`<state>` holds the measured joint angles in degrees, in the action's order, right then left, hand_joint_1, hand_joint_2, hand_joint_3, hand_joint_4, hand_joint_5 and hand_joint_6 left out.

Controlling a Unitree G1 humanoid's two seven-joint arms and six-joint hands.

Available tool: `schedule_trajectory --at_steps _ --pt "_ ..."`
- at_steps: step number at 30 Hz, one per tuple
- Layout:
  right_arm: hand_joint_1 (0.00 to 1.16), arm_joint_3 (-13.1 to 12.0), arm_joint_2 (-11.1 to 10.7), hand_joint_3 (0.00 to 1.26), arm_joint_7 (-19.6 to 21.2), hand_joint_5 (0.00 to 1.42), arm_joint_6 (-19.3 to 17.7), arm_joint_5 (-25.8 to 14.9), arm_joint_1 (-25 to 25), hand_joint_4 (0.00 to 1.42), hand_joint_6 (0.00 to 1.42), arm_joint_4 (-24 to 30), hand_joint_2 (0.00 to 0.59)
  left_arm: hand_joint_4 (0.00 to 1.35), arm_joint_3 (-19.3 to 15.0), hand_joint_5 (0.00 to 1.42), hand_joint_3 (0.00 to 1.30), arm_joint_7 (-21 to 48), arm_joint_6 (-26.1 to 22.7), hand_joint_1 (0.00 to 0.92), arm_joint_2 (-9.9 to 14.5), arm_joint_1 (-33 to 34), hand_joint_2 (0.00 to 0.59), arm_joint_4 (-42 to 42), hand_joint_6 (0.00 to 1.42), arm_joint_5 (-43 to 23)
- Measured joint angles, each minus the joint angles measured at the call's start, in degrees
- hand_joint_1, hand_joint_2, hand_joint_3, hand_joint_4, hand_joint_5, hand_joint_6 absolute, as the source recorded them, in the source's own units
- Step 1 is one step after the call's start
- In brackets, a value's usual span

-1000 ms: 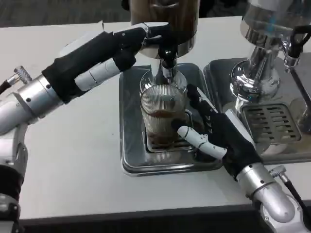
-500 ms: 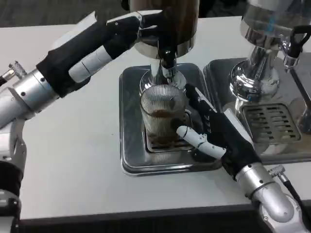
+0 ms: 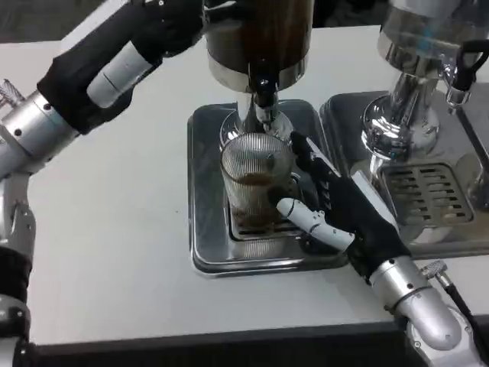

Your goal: Grasp the cup under the faucet to collect the drink, then remove the cup.

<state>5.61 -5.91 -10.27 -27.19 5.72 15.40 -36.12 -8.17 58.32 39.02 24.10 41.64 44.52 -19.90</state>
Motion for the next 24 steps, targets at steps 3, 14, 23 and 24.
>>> schedule_trajectory --at_steps 3,14,23,24 --pt "0.49 0.0 0.0 0.02 0.0 0.00 -0.2 0.0 0.0 0.00 0.05 0.0 0.248 0.15 -0.1 0.18 0.24 0.0 -0.1 0.000 0.1 -1.0 0.076 -2.0 0.15 -0.1" --pt "0.49 -0.1 0.0 0.02 0.0 0.00 -0.6 0.0 0.0 0.00 0.05 0.1 0.247 0.17 -2.7 0.20 0.25 -0.1 -1.5 0.000 2.1 -8.7 0.084 -5.9 0.17 -0.9" --pt "0.50 0.0 -0.2 0.00 0.0 0.00 -0.6 0.0 0.0 0.00 0.05 0.2 0.237 0.18 -4.9 0.22 0.26 -2.4 -2.1 0.000 2.1 -14.2 0.075 -9.7 0.18 -2.1" --pt "0.52 -0.1 -0.2 0.00 0.0 0.00 -0.6 0.0 0.0 0.00 0.05 0.2 0.231 0.18 -5.1 0.22 0.26 -2.8 -2.1 0.000 2.2 -15.2 0.076 -10.0 0.18 -2.1"
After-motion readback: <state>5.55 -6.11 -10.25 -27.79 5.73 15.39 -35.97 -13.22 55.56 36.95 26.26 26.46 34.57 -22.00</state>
